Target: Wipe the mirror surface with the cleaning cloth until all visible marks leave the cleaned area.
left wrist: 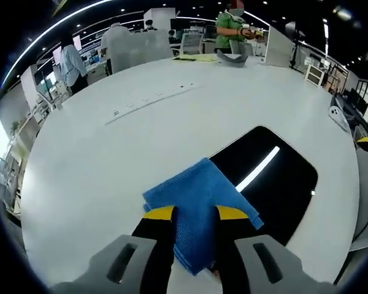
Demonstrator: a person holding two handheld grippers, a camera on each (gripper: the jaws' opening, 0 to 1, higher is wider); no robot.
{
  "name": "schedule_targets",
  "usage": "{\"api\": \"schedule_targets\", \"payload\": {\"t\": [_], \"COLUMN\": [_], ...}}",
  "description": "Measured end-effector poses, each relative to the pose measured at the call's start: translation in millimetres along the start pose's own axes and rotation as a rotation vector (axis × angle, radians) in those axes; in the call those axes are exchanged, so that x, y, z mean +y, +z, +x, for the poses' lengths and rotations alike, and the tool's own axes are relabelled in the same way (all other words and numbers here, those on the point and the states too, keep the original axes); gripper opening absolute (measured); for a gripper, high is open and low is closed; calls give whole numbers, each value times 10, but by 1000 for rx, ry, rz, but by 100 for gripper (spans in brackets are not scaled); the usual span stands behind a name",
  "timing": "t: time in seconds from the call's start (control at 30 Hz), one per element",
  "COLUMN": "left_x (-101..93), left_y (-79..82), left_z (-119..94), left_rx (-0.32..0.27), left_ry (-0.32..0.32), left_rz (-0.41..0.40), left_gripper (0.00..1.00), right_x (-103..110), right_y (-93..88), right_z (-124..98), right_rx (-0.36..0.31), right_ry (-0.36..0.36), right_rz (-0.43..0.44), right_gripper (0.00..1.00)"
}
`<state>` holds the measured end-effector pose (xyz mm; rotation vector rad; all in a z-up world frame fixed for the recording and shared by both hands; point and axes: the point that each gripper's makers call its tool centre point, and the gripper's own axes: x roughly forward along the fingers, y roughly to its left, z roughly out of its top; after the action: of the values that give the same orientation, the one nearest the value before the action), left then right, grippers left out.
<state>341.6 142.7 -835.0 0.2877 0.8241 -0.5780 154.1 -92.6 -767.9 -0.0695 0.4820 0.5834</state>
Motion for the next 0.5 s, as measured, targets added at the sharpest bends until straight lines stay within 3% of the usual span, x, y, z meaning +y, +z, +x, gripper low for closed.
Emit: {"api": "schedule_targets", "payload": {"t": [0.07, 0.13, 0.33, 0.5], "left_x": [14, 24, 28, 24], "left_y": [-4, -18, -12, -28], "left_z": [-7, 9, 38, 24], "left_rx": [-6, -12, -30, -88], "left_ry": [2, -12, -27, -32], "left_rz": [8, -65, -31, -37], "left_gripper": [23, 23, 23, 23], "right_x": [1, -3, 6, 4], "right_y": [-16, -28, -57, -63], "right_z": [0, -3, -5, 25], "right_rx": [3, 4, 12, 12], "right_ry": [1, 0, 4, 5], "right_rz": [3, 4, 0, 1], "right_gripper": [86, 86, 86, 86]}}
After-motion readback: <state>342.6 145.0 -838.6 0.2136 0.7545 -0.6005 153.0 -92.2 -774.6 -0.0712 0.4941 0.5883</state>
